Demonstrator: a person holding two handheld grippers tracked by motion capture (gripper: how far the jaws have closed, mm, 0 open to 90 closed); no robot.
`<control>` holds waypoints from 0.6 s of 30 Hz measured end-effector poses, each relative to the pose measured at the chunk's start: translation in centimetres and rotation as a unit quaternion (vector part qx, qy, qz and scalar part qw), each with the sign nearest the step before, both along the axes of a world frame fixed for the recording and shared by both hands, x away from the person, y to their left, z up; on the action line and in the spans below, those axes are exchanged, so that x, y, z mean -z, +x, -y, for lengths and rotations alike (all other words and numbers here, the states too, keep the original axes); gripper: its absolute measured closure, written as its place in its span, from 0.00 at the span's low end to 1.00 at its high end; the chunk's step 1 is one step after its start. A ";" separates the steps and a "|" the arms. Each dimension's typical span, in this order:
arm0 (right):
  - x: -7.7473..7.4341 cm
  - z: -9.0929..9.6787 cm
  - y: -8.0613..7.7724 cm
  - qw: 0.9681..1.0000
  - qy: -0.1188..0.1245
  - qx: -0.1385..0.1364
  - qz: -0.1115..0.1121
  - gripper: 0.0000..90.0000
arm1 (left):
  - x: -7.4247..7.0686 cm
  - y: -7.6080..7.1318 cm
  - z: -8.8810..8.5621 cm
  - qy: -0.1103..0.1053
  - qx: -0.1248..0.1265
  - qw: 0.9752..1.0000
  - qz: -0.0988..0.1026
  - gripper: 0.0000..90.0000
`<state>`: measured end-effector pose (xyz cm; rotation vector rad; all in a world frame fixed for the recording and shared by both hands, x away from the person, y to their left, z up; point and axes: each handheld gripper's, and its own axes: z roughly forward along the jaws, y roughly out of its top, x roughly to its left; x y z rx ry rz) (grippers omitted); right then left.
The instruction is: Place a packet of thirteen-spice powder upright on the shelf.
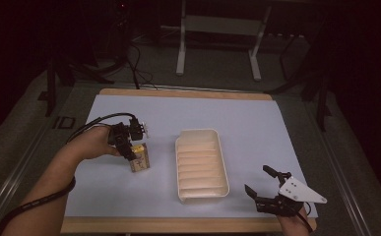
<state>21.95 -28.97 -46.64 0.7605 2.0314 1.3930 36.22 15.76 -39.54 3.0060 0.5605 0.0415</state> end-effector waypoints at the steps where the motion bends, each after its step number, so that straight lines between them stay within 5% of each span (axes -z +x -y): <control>1: 0.0 0.0 0.0 1.000 0.000 0.000 0.000 0.16 | -0.2 0.0 0.0 -0.002 0.001 1.000 -0.002 0.75; 18: 0.0 0.0 0.0 1.000 0.000 0.001 0.000 0.16 | -3.4 -0.2 1.2 -0.006 0.021 1.000 -0.005 0.75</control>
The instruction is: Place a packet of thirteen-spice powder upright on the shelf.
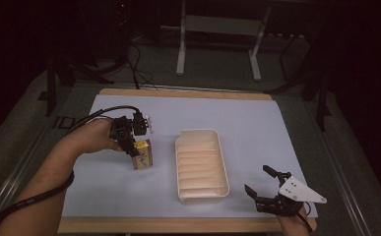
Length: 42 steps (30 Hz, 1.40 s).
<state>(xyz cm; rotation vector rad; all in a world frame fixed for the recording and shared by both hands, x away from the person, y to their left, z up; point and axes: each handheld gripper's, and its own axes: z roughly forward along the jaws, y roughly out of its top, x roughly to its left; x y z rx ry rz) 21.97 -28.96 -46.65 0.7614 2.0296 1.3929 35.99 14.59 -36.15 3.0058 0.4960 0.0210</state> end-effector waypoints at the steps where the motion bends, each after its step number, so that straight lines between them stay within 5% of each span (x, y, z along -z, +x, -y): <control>1: 0.0 0.0 0.0 1.000 0.000 0.000 0.000 0.16 | -0.2 0.0 0.0 0.000 0.001 1.000 0.004 0.75; 24: 0.0 0.0 0.0 1.000 -0.003 -0.002 0.002 0.16 | -4.8 -0.6 4.1 -0.027 0.047 0.998 0.018 0.75; 34: 0.0 0.0 0.0 1.000 -0.003 -0.003 0.001 0.16 | -5.9 -0.4 5.5 -0.052 0.055 0.996 0.040 0.75; 42: 0.0 -0.1 0.0 1.000 -0.003 -0.005 0.000 0.16 | -5.9 -0.3 6.1 -0.070 0.060 0.995 0.040 0.75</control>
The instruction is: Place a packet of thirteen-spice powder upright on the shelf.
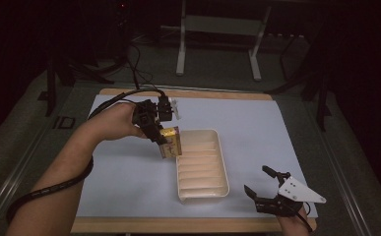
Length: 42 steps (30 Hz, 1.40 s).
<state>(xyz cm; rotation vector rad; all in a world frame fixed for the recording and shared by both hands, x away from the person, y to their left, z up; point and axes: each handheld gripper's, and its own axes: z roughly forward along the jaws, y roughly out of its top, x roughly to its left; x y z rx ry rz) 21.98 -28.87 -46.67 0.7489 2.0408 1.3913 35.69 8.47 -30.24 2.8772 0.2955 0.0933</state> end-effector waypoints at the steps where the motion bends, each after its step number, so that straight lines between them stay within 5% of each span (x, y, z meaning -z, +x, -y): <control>1: 0.0 0.0 0.0 1.000 0.000 0.000 0.000 0.16 | 0.0 0.0 0.1 -0.002 0.003 1.000 -0.001 0.75; 10: 0.0 0.0 0.0 1.000 -0.002 -0.001 -0.001 0.16 | 0.6 0.1 1.2 -0.043 0.013 0.999 0.027 0.75; 17: 0.1 0.0 0.0 1.000 -0.002 -0.002 -0.003 0.16 | 1.3 -0.2 1.9 -0.073 0.018 0.997 0.022 0.75; 29: 0.1 0.0 0.0 1.000 -0.003 -0.003 -0.003 0.16 | 3.3 0.3 2.5 -0.134 0.029 0.990 0.026 0.75; 37: 0.1 0.0 0.0 1.000 -0.004 -0.004 -0.003 0.17 | 4.5 0.8 2.9 -0.143 0.038 0.989 0.023 0.75; 42: 0.1 0.0 0.1 1.000 -0.005 -0.005 -0.002 0.17 | 5.3 1.0 3.1 -0.134 0.040 0.990 0.021 0.75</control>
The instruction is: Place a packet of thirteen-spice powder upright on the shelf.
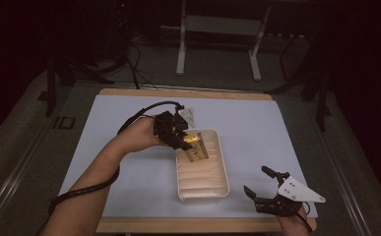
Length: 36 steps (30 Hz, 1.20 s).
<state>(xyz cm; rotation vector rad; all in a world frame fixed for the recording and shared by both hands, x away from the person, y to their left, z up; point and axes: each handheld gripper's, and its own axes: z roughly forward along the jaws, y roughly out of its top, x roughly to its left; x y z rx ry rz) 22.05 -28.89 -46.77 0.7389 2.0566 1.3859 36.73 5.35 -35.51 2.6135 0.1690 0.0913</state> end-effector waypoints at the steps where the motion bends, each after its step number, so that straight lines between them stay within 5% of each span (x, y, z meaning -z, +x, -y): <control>1: 0.0 0.0 0.0 1.000 0.001 0.001 -0.001 0.17 | 0.1 0.1 0.0 0.000 0.001 1.000 -0.002 0.75; 36: 0.0 0.1 -0.1 1.000 0.003 0.000 -0.002 0.16 | 4.0 1.4 2.4 0.072 0.022 0.997 -0.023 0.75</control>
